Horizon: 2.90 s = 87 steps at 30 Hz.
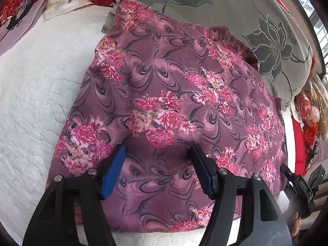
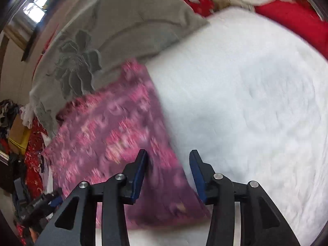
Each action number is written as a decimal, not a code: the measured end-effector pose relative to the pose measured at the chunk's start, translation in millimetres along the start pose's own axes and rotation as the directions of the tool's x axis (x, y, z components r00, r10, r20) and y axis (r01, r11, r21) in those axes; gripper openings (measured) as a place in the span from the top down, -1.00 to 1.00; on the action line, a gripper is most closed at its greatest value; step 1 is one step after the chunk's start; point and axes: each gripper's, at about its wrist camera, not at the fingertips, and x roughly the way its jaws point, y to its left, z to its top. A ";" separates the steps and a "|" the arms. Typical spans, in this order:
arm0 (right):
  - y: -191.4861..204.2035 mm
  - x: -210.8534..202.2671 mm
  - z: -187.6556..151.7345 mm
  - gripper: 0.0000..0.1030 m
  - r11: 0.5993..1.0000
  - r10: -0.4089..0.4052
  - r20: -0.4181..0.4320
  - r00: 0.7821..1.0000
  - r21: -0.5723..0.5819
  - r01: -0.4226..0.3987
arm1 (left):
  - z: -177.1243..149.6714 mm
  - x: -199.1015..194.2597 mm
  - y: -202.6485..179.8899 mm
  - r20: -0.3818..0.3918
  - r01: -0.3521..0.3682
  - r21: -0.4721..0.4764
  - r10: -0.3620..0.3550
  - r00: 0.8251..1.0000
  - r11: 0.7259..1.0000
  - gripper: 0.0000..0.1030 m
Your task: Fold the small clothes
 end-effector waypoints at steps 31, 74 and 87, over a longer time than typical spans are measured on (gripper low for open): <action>52.9 6.7 12.7 0.48 0.983 0.004 0.047 0.999 -0.185 0.005 | -3.0 -21.2 11.6 -0.030 -0.019 0.146 0.023 0.999 0.989 -0.35; 88.7 11.3 7.8 -0.07 0.940 -0.078 -0.024 0.997 -0.335 0.066 | -26.7 -22.4 -4.9 -0.036 -0.072 0.277 0.085 0.996 0.958 -0.56; 72.3 -10.1 -48.5 -0.26 0.817 -0.336 0.009 0.942 -0.495 0.296 | -68.6 -26.0 29.1 -0.090 -0.128 0.220 0.151 0.984 0.967 -0.67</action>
